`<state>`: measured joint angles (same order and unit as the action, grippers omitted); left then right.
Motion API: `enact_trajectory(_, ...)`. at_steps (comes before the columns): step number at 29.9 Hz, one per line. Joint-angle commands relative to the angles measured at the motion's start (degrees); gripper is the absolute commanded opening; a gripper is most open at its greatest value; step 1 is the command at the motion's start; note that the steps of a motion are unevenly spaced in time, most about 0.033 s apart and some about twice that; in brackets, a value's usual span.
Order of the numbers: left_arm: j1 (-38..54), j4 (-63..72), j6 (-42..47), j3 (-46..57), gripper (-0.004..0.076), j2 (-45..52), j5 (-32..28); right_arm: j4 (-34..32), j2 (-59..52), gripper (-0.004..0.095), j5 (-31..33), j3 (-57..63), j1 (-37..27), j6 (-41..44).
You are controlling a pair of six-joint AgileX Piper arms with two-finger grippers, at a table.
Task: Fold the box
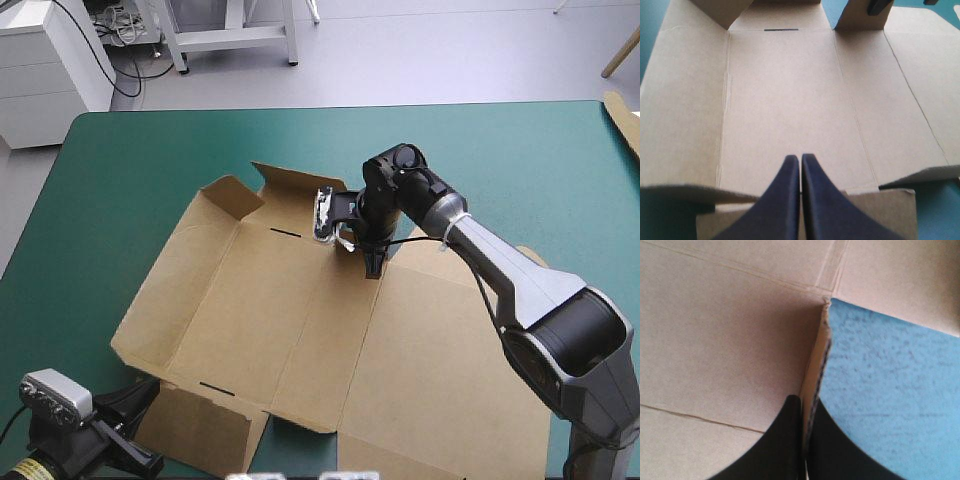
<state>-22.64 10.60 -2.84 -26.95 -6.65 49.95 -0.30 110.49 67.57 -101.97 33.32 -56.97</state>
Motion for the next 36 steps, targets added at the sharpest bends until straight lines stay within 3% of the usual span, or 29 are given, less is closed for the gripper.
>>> enact_trajectory(1, -0.41, 1.16, 0.3, -1.41, -0.0008, -1.01, -4.14, 1.17, -2.94, -0.0022, -0.58, -1.87, 1.71, -5.76)
enact_trajectory(7, -0.41, 1.16, 0.3, -1.41, -0.0008, -1.01, -4.14, 0.3, 0.67, -0.0022, -2.46, -2.07, 2.07, -6.69)
enact_trajectory(16, -0.41, 1.16, 0.3, -1.41, -0.0008, -1.01, -4.14, -5.06, 4.51, -0.0022, -11.03, -2.17, 2.07, -4.36)
enact_trajectory(30, -0.41, 1.16, 0.3, -1.41, -0.0008, -1.01, -4.14, -6.27, 4.84, -0.0019, -13.08, -2.19, 2.07, -6.75)
enact_trajectory(33, -0.41, 1.16, 0.3, -1.41, -0.0008, -1.01, -4.14, -6.27, 4.84, 0.0015, -12.59, -2.19, 2.07, -6.75)
enact_trajectory(36, -0.41, 1.16, 0.3, -1.41, -0.0008, -1.01, -4.14, -6.27, 4.61, 0.0142, -11.75, -2.29, 2.07, -6.75)
